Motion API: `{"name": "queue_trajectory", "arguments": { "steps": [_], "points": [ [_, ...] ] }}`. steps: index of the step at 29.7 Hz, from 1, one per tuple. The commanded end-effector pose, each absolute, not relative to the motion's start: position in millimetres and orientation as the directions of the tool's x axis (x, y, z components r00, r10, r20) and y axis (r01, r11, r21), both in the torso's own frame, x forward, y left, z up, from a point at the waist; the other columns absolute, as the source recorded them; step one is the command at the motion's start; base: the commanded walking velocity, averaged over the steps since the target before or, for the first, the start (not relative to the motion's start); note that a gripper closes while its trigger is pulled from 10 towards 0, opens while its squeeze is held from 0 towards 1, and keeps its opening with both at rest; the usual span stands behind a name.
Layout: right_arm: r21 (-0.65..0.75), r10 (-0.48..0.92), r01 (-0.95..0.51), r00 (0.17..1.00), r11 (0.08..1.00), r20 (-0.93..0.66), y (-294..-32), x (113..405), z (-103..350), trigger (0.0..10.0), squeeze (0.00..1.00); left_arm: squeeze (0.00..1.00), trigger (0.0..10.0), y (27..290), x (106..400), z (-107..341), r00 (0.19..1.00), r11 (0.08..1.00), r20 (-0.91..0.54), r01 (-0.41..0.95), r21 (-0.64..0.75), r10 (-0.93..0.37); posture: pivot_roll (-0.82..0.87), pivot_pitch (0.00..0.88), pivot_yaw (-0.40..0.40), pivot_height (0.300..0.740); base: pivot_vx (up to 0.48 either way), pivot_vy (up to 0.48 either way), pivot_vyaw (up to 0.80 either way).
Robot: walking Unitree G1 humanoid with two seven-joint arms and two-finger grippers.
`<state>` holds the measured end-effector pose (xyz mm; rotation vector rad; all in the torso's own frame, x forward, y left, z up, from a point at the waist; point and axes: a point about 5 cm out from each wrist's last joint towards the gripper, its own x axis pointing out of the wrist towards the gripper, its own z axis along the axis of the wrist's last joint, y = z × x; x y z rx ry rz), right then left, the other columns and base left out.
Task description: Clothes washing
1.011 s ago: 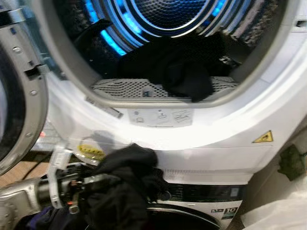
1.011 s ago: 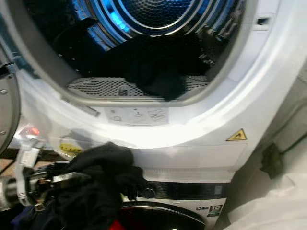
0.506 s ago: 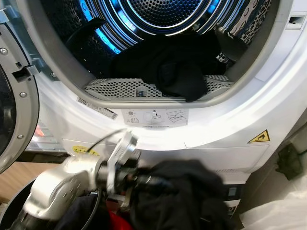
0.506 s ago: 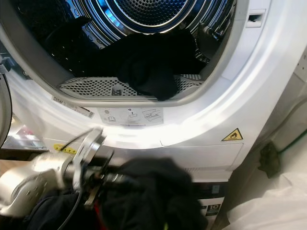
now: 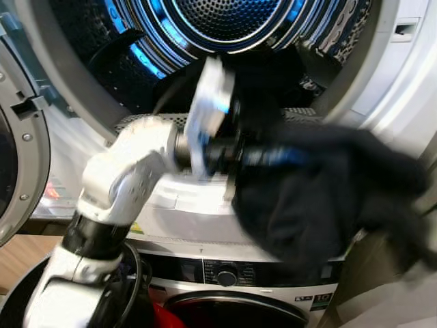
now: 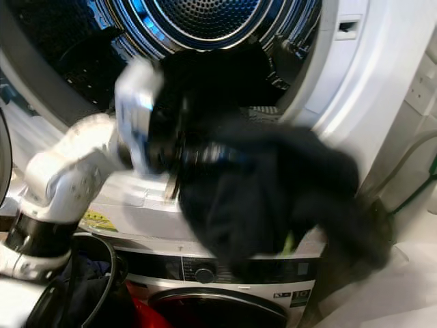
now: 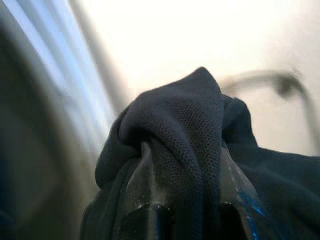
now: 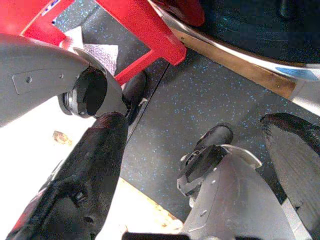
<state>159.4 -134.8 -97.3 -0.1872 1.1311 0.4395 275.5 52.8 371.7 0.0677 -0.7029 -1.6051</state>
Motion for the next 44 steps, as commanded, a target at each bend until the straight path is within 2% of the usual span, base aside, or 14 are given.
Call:
{"name": "queue_trajectory", "arguments": {
  "steps": [1,5,6,7,11,17,22,23,24,25,26,29,33,44],
  "points": [
    [0.082,0.252,-0.431,0.354,0.899,-0.901,-129.9,161.1,-96.7,10.0,0.0,0.0,0.0,63.9,280.5,408.1,-0.104,0.217,0.522,0.829,0.516,-0.846,0.08,0.0,0.098,0.74,0.0,0.0,0.0],
    [0.084,0.249,-0.42,0.356,0.904,-0.901,-129.9,160.3,-97.0,10.0,0.0,0.0,0.0,71.4,289.3,439.9,0.014,0.473,0.644,0.69,0.547,-0.765,0.07,0.0,0.104,0.74,0.0,0.0,0.0],
    [0.084,0.249,-0.42,0.356,0.904,-0.901,-129.9,160.3,-97.0,10.0,0.0,0.0,0.0,71.4,289.3,439.9,0.014,0.473,0.644,0.69,0.547,-0.765,0.07,0.0,0.104,0.74,0.0,0.0,0.0],
    [0.084,0.247,-0.417,0.354,0.905,-0.902,-130.1,159.0,-97.6,10.0,0.0,0.0,0.0,74.6,298.2,448.6,0.103,0.594,0.674,0.58,0.557,-0.732,0.07,0.0,0.107,0.74,0.0,0.0,0.0],
    [0.088,0.244,-0.408,0.35,0.909,-0.905,-130.8,155.9,-98.8,10.0,0.0,0.0,0.0,82.4,315.8,454.5,0.242,0.763,0.734,0.353,0.542,-0.634,0.06,0.0,0.11,0.74,0.0,0.0,0.0],
    [0.093,0.241,-0.387,0.354,0.917,-0.904,-130.2,154.7,-99.3,10.0,0.0,0.0,0.0,94.6,342.8,445.1,0.402,0.872,0.778,0.14,0.469,-0.483,0.05,0.0,0.118,0.74,0.0,0.0,0.0],
    [0.092,0.238,-0.383,0.355,0.919,-0.904,-130.5,154.6,-99.4,10.0,0.0,0.0,0.1,102.6,366.4,435.1,0.515,0.899,0.751,0.104,0.425,-0.414,0.05,0.0,0.122,0.74,0.0,0.0,0.0],
    [0.09,0.238,-0.383,0.357,0.919,-0.904,-130.6,155.0,-99.3,10.0,0.0,0.0,2.0,97.0,374.8,424.3,0.543,0.863,0.684,0.181,0.471,-0.487,0.04,0.0,0.126,0.74,0.0,0.0,0.0],
    [0.09,0.238,-0.383,0.357,0.919,-0.904,-130.6,155.0,-99.3,10.0,0.0,0.0,2.0,97.0,374.8,424.3,0.543,0.863,0.684,0.181,0.471,-0.487,0.04,0.0,0.126,0.74,0.0,0.0,0.0],
    [0.089,0.236,-0.381,0.359,0.92,-0.903,-130.7,155.6,-99.1,10.0,0.0,0.0,4.2,92.9,379.6,416.5,0.546,0.84,0.643,0.279,0.465,-0.537,0.04,0.0,0.127,0.74,0.0,0.0,0.0],
    [0.089,0.236,-0.379,0.362,0.921,-0.902,-130.6,156.0,-98.9,10.0,0.0,0.0,8.7,92.1,382.2,412.5,0.538,0.834,0.638,0.359,0.418,-0.551,0.04,0.0,0.128,0.74,0.0,0.0,0.0],
    [0.088,0.234,-0.375,0.364,0.923,-0.901,-130.8,156.1,-98.9,10.0,0.0,0.0,10.0,95.0,386.9,412.6,0.563,0.855,0.645,0.376,0.357,-0.517,0.03,0.0,0.129,0.74,0.0,0.0,0.0],
    [0.083,0.229,-0.371,0.368,0.925,-0.901,-131.3,156.3,-98.8,10.0,0.0,0.0,10.0,99.0,395.2,414.0,0.632,0.886,0.624,0.381,0.267,-0.459,0.04,0.0,0.126,0.74,0.0,0.0,0.0],
    [0.038,0.17,-0.325,0.388,0.945,-0.906,-139.7,152.4,-100.8,10.0,0.0,0.0,10.0,57.5,400.9,383.7,0.618,0.677,0.304,0.561,0.477,-0.725,-0.01,0.0,0.145,0.74,0.0,0.0,0.0]
  ]
}}
